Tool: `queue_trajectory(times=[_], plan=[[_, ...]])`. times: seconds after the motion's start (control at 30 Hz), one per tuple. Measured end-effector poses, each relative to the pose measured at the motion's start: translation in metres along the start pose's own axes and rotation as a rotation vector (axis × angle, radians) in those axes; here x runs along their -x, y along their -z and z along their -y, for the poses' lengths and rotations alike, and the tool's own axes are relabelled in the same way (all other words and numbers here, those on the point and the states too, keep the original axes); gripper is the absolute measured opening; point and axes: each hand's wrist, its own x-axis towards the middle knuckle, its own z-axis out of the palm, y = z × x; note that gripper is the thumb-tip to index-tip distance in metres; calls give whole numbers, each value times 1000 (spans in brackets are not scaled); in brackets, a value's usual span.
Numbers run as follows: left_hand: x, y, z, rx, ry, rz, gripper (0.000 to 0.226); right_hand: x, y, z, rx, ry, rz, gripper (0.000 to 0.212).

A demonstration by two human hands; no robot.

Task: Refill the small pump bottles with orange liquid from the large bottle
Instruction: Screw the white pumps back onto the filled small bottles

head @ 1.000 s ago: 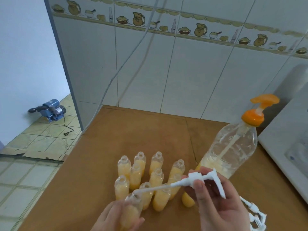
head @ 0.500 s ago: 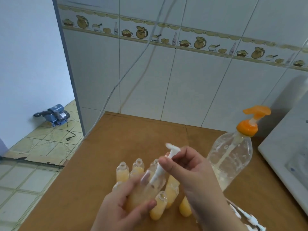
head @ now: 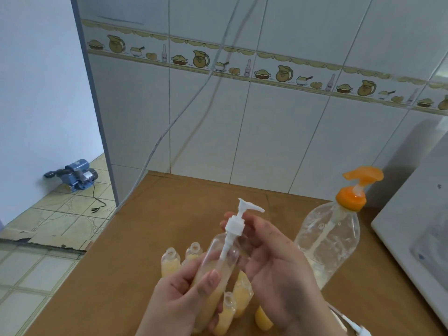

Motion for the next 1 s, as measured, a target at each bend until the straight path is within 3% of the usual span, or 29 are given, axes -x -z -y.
queue_trajectory(times=[0.13, 0.27, 0.37, 0.43, 0.5, 0.57, 0.7, 0.8, 0.93, 1.0], plan=[[-3, 0, 0, 13, 11, 17, 78, -3, 3, -5, -84, 17, -58, 46], [-5, -2, 3, -38, -18, 1, 80, -3, 4, 0, -102, -39, 38, 35], [-5, -3, 2, -64, -13, 4, 79, -6, 5, -1, -65, -8, 31, 57], [-7, -4, 1, -76, -19, 13, 79, -5, 5, 2, 11, -5, 21, 49], [-9, -5, -1, -58, -18, 18, 79, -5, 6, 6, 14, -23, 35, 23], [-11, -6, -3, -50, -14, 22, 80, -6, 6, 8, -17, -20, -1, 17], [-15, -10, -6, -53, -22, 32, 79, -6, 4, 8, 31, 5, -8, 51], [-18, -8, -9, -53, -27, 27, 73, -7, 4, 12, -37, -21, -19, 40], [-18, -6, -10, -68, -27, 42, 62, -4, 4, 11, -32, 26, -105, 58], [-16, -6, -15, -81, 33, 93, 58, -2, 4, 12, -55, -10, -48, 49]])
